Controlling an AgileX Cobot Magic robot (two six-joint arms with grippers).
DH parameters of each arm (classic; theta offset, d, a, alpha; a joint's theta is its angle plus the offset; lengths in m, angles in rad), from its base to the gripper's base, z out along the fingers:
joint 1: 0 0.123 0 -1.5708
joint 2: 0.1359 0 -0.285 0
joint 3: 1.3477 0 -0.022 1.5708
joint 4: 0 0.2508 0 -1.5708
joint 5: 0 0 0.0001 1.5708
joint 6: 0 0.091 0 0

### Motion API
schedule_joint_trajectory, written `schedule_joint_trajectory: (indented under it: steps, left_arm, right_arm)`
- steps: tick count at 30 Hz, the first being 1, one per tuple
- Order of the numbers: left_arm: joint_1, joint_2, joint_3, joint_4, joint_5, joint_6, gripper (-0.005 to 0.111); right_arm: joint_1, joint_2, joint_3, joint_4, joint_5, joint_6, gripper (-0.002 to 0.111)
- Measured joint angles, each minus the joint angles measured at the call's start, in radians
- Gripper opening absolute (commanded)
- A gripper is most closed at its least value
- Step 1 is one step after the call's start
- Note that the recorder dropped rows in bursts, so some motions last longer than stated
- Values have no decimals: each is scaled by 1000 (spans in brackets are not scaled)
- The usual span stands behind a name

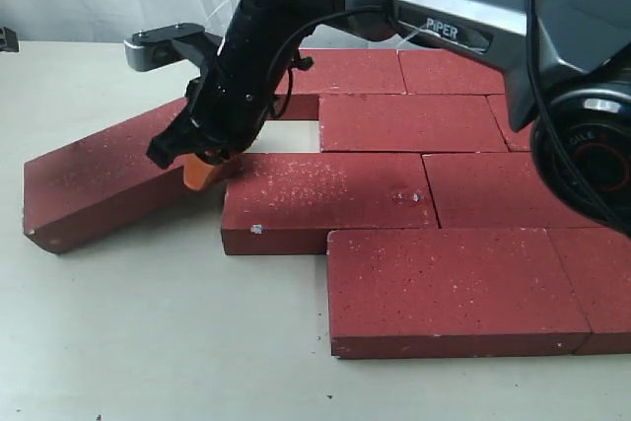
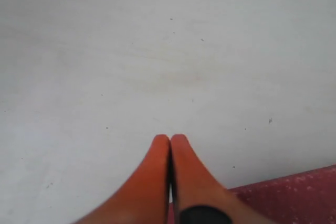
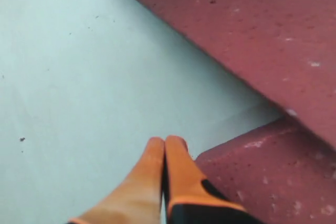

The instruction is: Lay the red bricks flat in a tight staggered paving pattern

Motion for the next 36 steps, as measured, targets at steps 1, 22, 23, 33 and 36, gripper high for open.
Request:
schedule_joint_trajectory:
  steps: [1, 22, 23, 33, 36]
  left_arm:
    - [0, -2, 0, -4, 1, 0, 0]
    - [0, -2, 0, -36, 6, 0, 0]
    - [0, -2, 0, -36, 6, 0, 0]
    - [0, -2, 0, -19, -15, 4, 0]
    - [0, -2, 0, 5, -17, 4, 0]
  right_arm:
    - [13, 4, 0, -15, -4, -2, -1]
    - [122, 201, -152, -143, -342, 65, -1]
    - [122, 203, -160, -132, -346, 65, -1]
    - [115, 204, -275, -144, -184, 76, -1]
    - [98, 194, -317, -166, -108, 81, -1]
